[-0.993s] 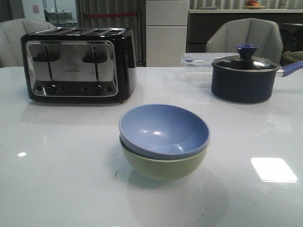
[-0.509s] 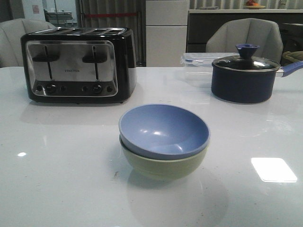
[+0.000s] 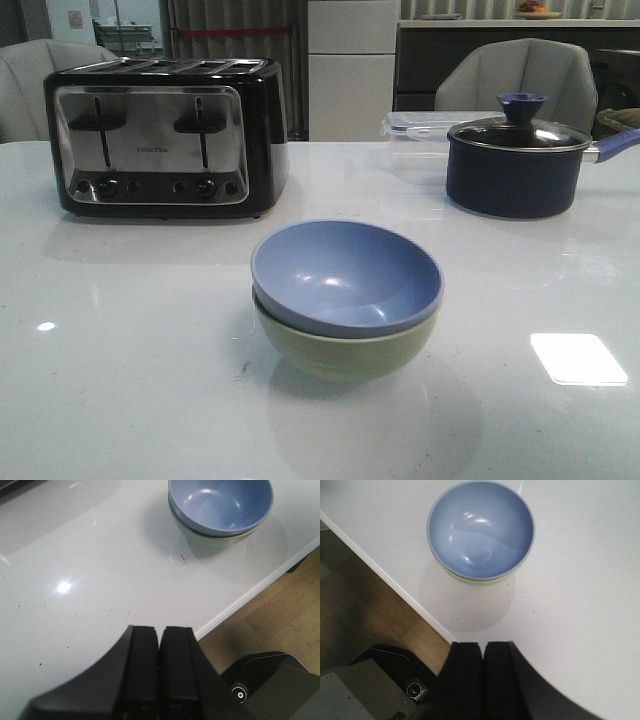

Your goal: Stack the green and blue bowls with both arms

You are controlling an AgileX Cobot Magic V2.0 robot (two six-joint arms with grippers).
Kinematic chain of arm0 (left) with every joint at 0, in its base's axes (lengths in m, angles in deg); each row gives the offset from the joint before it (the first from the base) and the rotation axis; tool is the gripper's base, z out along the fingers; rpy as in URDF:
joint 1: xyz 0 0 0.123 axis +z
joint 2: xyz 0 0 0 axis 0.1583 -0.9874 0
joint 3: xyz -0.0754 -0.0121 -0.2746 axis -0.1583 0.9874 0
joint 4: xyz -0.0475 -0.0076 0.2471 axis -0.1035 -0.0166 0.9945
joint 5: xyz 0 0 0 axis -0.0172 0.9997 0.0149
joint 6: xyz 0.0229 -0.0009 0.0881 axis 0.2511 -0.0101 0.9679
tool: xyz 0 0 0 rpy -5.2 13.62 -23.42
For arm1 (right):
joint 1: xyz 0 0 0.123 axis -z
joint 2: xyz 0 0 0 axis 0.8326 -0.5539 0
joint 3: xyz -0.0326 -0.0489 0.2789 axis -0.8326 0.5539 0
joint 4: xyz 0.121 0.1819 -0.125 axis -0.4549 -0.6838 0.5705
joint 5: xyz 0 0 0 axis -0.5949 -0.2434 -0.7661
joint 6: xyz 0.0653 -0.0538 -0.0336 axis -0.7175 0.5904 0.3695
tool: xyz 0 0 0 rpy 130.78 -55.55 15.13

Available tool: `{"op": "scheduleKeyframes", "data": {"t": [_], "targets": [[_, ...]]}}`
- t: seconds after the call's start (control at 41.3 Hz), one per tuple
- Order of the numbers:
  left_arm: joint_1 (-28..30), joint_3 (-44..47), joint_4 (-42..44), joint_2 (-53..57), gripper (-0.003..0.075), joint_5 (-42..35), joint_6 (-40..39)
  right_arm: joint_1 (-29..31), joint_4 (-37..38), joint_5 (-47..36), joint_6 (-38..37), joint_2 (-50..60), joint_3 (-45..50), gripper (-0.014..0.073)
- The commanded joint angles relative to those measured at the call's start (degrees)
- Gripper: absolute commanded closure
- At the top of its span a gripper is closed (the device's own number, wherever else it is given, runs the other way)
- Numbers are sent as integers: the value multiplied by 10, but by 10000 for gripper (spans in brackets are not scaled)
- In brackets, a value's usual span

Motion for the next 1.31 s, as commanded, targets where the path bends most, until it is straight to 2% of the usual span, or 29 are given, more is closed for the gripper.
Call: {"op": "scheduleKeyframes", "data": {"t": [0.0, 0.121, 0.291, 0.484, 0.654, 0.92, 1.284], "targets": [[-4, -16, -2, 2, 627, -36, -2, -2, 2, -29, 2, 4, -15, 538], [5, -15, -4, 34, 627, -45, -2, -2, 2, -30, 2, 4, -15, 538], [96, 12, 0, 124, 627, -95, -2, -2, 2, -31, 2, 4, -15, 538], [195, 155, 0, 266, 627, -258, -2, -2, 2, -31, 2, 4, -15, 538], [255, 297, -7, 378, 627, -383, -3, -2, 2, -31, 2, 4, -15, 538], [274, 405, -7, 459, 627, -493, -3, -2, 2, -31, 2, 4, -15, 538], [278, 405, -7, 457, 627, -494, -3, -2, 2, -32, 2, 4, -15, 538]]}}
